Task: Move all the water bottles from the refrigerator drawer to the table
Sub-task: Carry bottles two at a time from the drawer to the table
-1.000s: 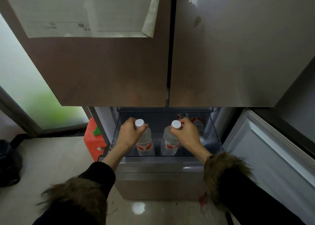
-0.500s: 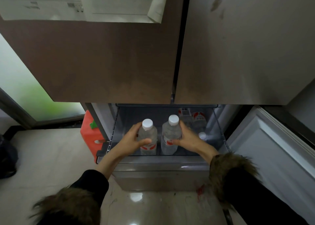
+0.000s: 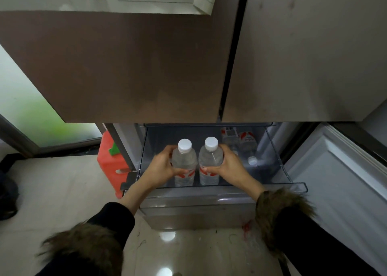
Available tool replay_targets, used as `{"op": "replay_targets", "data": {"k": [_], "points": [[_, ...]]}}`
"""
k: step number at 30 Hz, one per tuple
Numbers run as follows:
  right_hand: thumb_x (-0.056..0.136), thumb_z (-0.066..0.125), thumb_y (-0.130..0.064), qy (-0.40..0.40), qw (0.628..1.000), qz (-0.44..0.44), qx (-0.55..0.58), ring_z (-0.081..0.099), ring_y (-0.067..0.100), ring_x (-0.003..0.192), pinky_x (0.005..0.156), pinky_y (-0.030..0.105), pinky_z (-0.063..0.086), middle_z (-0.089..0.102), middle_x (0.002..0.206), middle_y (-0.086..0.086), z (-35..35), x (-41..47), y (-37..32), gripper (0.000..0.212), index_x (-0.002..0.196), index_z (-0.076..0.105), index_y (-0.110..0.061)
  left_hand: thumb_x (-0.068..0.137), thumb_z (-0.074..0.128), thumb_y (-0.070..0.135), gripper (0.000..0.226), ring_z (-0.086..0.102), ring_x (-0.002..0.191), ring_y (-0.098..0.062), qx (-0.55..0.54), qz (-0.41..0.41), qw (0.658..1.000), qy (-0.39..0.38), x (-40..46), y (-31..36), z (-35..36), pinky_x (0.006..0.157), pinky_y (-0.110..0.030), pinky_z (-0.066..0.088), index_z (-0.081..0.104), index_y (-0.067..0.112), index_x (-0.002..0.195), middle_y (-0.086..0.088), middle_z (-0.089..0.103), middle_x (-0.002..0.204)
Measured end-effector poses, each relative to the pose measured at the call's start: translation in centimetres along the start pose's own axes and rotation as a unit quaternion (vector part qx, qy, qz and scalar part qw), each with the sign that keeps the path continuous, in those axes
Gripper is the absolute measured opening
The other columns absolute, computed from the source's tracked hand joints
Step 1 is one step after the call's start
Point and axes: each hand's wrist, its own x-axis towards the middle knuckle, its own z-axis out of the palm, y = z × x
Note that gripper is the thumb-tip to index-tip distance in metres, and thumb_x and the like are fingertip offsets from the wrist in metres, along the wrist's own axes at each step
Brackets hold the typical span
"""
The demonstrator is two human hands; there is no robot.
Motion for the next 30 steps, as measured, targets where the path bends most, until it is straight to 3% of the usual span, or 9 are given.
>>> {"op": "replay_targets", "data": {"k": [6, 10, 13, 16, 19, 24, 30], "points": [[0.066, 0.083, -0.024, 0.028, 0.997, -0.065, 0.014, 0.051, 0.008, 0.103, 0.087, 0.026, 0.043, 0.052, 0.11, -0.012, -0.4, -1.8, -2.5, 0.069, 0.123, 0.044, -0.024, 0.066, 0.081, 0.019, 0.077, 0.053, 0.105, -0.01, 0.015, 0.038, 0.997, 0.065, -2.7, 2.1, -2.4, 0.089, -0.022, 0.042, 0.041, 0.015, 0.13, -0.001, 0.055, 0.126], [0.066, 0.082, -0.022, 0.039, 0.99, -0.135, 0.015, 0.051, 0.006, 0.097, 0.082, 0.026, 0.042, 0.05, 0.099, -0.022, -1.3, -4.2, -5.9, 0.06, 0.108, 0.043, -0.035, 0.067, 0.08, 0.021, 0.074, 0.047, 0.105, -0.004, 0.015, 0.059, 0.989, 0.138, -6.3, 4.3, -3.7, 0.087, -0.015, 0.038, 0.042, 0.018, 0.13, 0.01, 0.05, 0.119], [0.066, 0.082, -0.023, 0.033, 0.985, -0.167, 0.043, 0.05, 0.007, 0.101, 0.086, 0.028, 0.043, 0.049, 0.1, -0.025, -2.0, -6.0, -8.6, 0.062, 0.11, 0.04, -0.039, 0.063, 0.081, 0.03, 0.076, 0.051, 0.109, -0.009, -0.013, 0.047, 0.978, 0.202, -9.1, 5.8, -5.1, 0.097, -0.031, 0.043, 0.044, 0.019, 0.129, 0.002, 0.055, 0.126], [0.066, 0.083, -0.024, 0.015, 0.977, -0.189, 0.102, 0.046, 0.006, 0.113, 0.094, 0.028, 0.04, 0.048, 0.121, -0.014, -2.0, -7.1, -11.3, 0.073, 0.125, 0.04, -0.032, 0.059, 0.082, 0.036, 0.073, 0.058, 0.102, -0.005, -0.061, 0.047, 0.959, 0.274, -12.4, 7.1, -6.7, 0.092, -0.034, 0.05, 0.05, 0.02, 0.122, 0.005, 0.061, 0.116], [0.065, 0.082, -0.027, -0.013, 0.967, -0.213, 0.14, 0.044, 0.004, 0.115, 0.094, 0.021, 0.039, 0.045, 0.124, -0.013, -0.9, -8.4, -14.6, 0.08, 0.132, 0.038, -0.026, 0.062, 0.078, 0.038, 0.062, 0.059, 0.098, 0.0, -0.087, 0.046, 0.937, 0.337, -16.0, 8.3, -8.6, 0.081, -0.033, 0.056, 0.051, 0.025, 0.116, 0.016, 0.06, 0.105], [0.07, 0.078, -0.027, -0.096, 0.946, -0.252, 0.179, 0.055, 0.004, 0.102, 0.081, 0.019, 0.049, 0.057, 0.113, -0.009, 3.3, -10.8, -19.3, 0.063, 0.124, 0.046, -0.023, 0.064, 0.064, 0.053, 0.065, 0.06, 0.103, -0.015, -0.099, 0.023, 0.896, 0.433, -22.7, 7.8, -11.7, 0.084, -0.034, 0.054, 0.05, 0.023, 0.12, 0.001, 0.06, 0.117], [0.072, 0.076, -0.026, -0.214, 0.923, -0.278, 0.156, 0.057, -0.002, 0.093, 0.077, 0.019, 0.05, 0.057, 0.101, -0.02, 12.6, -14.9, -23.9, 0.053, 0.118, 0.049, -0.029, 0.064, 0.072, 0.055, 0.065, 0.066, 0.092, -0.019, -0.14, -0.05, 0.829, 0.539, -33.2, 2.2, -15.3, 0.079, -0.036, 0.056, 0.058, 0.015, 0.113, -0.005, 0.067, 0.104]]}}
